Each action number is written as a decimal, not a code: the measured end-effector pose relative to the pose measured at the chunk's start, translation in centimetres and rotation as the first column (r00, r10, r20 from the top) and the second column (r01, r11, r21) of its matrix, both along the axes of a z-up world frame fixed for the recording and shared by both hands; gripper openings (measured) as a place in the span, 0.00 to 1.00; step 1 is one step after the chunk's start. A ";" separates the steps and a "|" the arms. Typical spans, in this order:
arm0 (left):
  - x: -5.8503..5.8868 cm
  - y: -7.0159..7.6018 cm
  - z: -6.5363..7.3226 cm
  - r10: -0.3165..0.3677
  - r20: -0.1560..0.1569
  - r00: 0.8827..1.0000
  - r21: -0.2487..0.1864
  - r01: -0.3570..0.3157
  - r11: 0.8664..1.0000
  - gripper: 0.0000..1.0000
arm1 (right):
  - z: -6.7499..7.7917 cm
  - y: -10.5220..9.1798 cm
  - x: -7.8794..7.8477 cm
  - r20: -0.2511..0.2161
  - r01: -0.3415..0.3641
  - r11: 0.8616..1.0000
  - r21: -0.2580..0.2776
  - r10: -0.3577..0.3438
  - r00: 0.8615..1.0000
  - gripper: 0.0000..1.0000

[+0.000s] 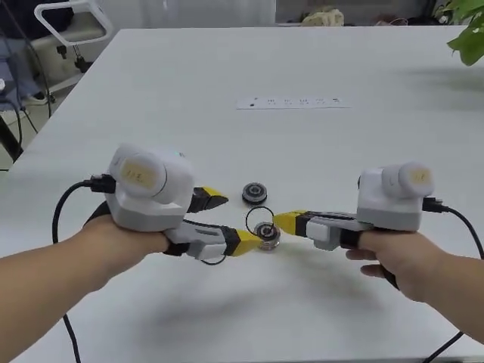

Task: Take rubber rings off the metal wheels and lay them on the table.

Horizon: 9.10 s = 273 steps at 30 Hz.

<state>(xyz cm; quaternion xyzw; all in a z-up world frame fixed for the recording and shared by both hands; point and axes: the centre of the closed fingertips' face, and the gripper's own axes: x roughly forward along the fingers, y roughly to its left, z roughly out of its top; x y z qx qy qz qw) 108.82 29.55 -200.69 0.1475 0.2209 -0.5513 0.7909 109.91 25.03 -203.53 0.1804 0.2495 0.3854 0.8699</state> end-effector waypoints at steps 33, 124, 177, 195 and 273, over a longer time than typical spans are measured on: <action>-0.9 5.5 1.5 0.075 0.026 0.997 -0.017 -0.074 0.997 0.69 | 0.4 3.3 -0.6 -0.013 -0.060 0.998 0.029 0.060 0.998 0.00; 0.2 5.7 2.0 0.061 0.041 0.997 0.017 -0.062 0.998 0.66 | 0.6 1.9 0.2 0.050 -0.038 0.995 -0.096 0.043 0.998 0.10; 7.5 1.3 0.0 0.064 -0.006 0.998 0.048 -0.064 0.997 0.48 | -0.8 -2.0 4.6 0.152 0.018 0.952 -0.304 0.030 0.988 0.24; 8.4 -0.4 -1.7 0.046 -0.024 0.999 0.073 -0.044 0.996 0.39 | -1.6 -2.4 5.4 0.147 0.010 0.948 -0.317 0.039 0.988 0.27; 9.9 -4.9 -5.2 0.038 -0.036 0.999 0.104 -0.034 0.994 0.10 | -3.4 -0.4 6.9 0.143 -0.030 0.941 -0.338 0.083 0.986 0.26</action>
